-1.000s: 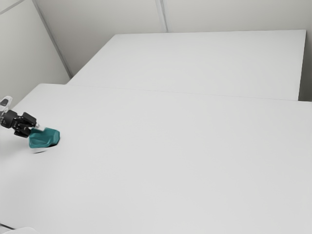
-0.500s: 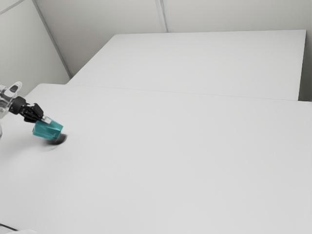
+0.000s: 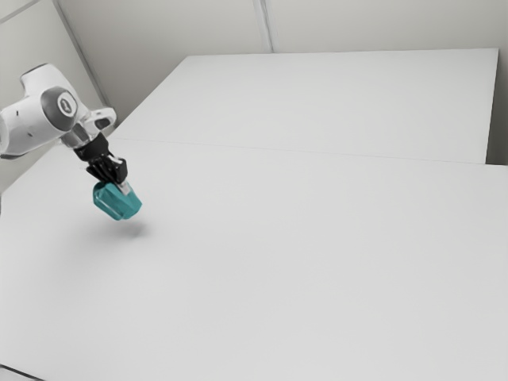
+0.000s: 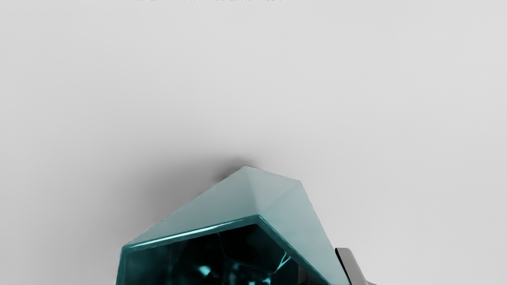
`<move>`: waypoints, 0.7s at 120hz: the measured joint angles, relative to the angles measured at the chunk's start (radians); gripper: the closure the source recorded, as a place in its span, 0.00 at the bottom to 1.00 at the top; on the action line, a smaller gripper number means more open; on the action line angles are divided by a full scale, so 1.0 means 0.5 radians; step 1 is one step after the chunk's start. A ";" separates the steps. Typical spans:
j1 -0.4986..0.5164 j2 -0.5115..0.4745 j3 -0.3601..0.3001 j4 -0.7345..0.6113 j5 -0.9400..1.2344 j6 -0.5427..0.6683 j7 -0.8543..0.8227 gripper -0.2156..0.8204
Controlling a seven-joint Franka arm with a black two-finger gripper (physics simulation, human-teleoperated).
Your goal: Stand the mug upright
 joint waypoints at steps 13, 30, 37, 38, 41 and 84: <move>-0.124 -0.160 -0.061 -0.233 0.223 0.245 -0.215 0.95; -0.218 -0.289 -0.150 -0.442 0.386 0.453 -0.529 0.96; -0.242 -0.325 -0.181 -0.502 0.431 0.504 -0.660 0.96; -0.246 -0.330 -0.184 -0.512 0.435 0.510 -0.679 0.96; -0.253 -0.344 -0.196 -0.540 0.448 0.528 -0.734 0.96; -0.357 -0.316 -0.251 -0.682 0.509 0.643 -1.400 0.96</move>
